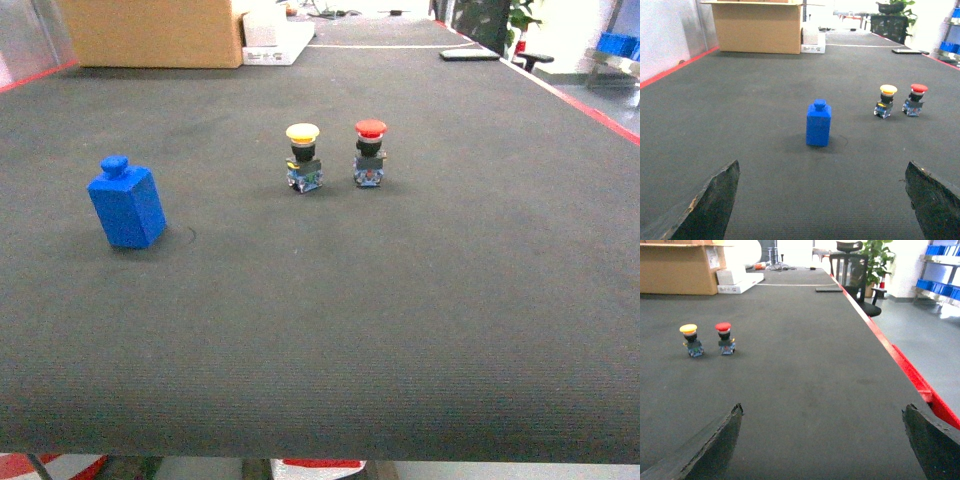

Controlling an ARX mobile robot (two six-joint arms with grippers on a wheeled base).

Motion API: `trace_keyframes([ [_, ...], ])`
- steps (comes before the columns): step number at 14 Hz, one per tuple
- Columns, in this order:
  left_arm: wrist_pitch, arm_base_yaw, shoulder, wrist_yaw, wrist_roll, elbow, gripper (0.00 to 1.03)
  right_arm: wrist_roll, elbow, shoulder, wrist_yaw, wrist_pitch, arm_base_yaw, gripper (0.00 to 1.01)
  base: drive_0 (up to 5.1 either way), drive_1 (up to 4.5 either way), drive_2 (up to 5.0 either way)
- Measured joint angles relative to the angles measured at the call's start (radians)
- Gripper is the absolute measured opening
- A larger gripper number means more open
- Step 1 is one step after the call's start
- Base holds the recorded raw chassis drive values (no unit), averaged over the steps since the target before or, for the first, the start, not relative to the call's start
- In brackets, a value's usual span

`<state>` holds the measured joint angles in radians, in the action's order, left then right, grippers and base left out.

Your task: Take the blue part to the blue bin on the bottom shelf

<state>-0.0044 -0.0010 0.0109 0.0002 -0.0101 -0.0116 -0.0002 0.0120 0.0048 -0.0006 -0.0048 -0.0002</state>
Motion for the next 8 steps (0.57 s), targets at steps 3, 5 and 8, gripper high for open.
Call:
trace_keyframes([
  [3, 0.006, 0.000, 0.000, -0.001, 0.000, 0.000, 0.98, 0.001, 0.000, 0.000, 0.000, 0.008, 0.000, 0.98, 0.0, 0.00, 0.0],
  [5, 0.001, 0.000, 0.000, 0.000, 0.000, 0.000, 0.98, 0.001, 0.000, 0.000, 0.001, 0.002, 0.000, 0.98, 0.0, 0.00, 0.0],
  [8, 0.000, 0.000, 0.000, 0.000, 0.000, 0.000, 0.98, 0.001, 0.000, 0.000, 0.000, 0.000, 0.000, 0.98, 0.0, 0.00, 0.0],
])
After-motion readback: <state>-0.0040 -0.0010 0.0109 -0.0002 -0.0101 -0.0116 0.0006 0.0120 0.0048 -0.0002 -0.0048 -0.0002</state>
